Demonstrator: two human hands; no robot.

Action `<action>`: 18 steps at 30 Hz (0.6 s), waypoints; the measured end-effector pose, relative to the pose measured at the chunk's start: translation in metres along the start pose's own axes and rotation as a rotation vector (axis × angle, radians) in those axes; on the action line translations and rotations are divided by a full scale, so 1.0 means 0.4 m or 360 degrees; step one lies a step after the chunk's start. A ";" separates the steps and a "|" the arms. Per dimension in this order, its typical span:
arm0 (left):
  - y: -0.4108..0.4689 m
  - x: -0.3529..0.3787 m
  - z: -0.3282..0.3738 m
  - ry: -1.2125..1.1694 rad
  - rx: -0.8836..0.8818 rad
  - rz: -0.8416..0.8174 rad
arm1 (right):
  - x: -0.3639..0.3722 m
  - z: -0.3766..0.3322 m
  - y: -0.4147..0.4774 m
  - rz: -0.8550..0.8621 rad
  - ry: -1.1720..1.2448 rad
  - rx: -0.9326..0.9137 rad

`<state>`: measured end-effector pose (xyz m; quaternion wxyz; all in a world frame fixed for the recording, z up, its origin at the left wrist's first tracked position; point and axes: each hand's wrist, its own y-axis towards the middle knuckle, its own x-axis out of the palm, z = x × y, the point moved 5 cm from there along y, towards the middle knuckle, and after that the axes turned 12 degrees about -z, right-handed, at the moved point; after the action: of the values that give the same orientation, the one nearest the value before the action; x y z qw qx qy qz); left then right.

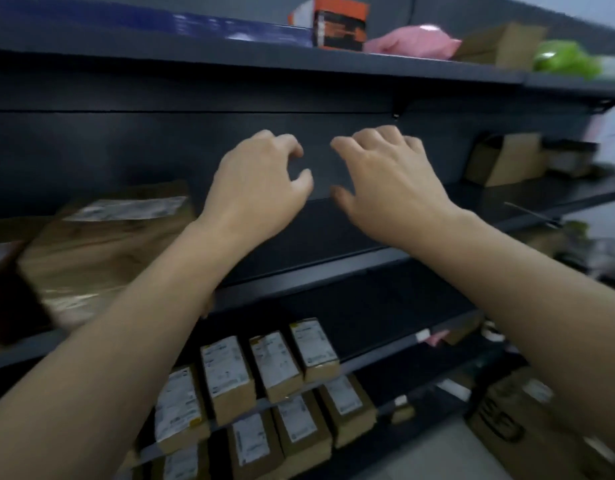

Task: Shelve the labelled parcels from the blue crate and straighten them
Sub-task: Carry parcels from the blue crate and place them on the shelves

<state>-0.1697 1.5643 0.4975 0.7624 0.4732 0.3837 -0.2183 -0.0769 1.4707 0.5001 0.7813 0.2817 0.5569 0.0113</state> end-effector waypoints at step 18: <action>-0.141 0.348 1.388 -0.0573 0.1571 -0.0090 | -0.292 0.872 -1.028 -0.0356 -0.0862 0.1504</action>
<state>0.0861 1.0492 0.4991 0.4965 0.7204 0.1107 -0.4715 0.0628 0.9370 0.4917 0.6817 0.5334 0.3071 -0.3956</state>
